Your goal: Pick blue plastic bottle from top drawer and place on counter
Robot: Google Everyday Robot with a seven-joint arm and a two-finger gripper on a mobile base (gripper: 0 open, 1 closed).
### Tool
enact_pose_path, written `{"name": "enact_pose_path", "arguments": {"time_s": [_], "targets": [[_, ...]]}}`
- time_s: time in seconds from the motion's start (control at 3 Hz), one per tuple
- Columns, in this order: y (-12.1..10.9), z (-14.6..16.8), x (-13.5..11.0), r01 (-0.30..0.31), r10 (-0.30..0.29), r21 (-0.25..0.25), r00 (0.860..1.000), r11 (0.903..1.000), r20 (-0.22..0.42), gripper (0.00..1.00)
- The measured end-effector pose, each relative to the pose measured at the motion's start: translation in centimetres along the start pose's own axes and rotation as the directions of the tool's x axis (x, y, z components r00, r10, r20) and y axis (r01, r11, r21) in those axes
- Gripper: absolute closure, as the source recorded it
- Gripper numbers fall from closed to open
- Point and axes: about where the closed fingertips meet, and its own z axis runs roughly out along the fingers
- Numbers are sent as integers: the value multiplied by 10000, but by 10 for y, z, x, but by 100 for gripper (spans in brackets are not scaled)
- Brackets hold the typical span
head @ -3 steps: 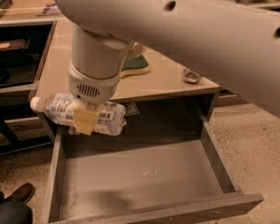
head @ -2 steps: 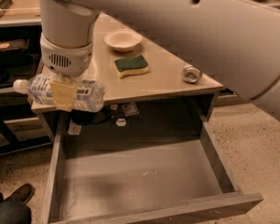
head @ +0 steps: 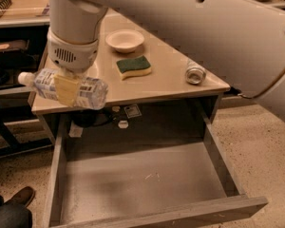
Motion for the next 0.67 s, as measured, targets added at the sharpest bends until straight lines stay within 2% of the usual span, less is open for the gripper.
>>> {"name": "enact_pose_path", "arguments": {"time_s": [0.33,0.67], "targets": [[-32,0,5,-917,917,-5,9957,9958,156,100],[-59,6,7,-1596,1597,-88,9871,9871,66,100]]}}
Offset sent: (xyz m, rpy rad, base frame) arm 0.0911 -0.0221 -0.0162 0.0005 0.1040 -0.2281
